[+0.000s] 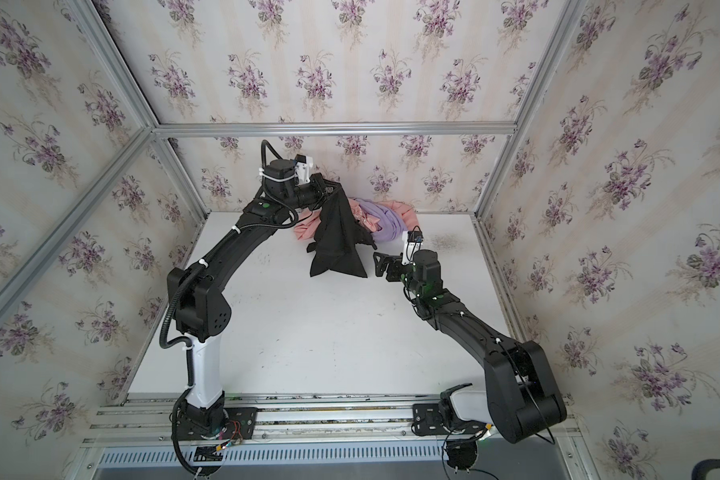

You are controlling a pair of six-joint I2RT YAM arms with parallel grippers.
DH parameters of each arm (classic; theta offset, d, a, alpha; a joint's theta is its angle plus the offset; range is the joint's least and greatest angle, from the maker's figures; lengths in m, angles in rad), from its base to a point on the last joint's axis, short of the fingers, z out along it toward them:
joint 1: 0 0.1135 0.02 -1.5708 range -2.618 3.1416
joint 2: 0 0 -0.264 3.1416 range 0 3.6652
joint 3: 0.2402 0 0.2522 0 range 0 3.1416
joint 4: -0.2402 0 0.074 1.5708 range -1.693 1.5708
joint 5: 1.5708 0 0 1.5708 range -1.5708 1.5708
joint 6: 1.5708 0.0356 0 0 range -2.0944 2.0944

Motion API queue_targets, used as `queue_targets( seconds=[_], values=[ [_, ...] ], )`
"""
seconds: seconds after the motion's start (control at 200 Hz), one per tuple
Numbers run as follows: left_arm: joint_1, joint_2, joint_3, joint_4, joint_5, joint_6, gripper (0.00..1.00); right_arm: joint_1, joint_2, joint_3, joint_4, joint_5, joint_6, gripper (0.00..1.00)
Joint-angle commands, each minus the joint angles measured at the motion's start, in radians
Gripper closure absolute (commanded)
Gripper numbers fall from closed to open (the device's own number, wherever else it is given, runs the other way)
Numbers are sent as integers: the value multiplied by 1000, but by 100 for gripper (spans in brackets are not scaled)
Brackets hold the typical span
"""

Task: Pick out a specific cloth from the pile
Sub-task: 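Raise the black cloth higher with the left gripper, pulling it free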

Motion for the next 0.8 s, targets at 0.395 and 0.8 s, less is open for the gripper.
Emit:
queue_targets(
  seconds=[0.395, 0.8],
  values=[
    [0, -32, -1, 84, 10, 9, 100, -1, -16, 4, 21, -8, 4, 0],
    [-1, -46, -1, 89, 11, 8, 100, -1, -25, 8, 15, -11, 7, 0]
  ],
)
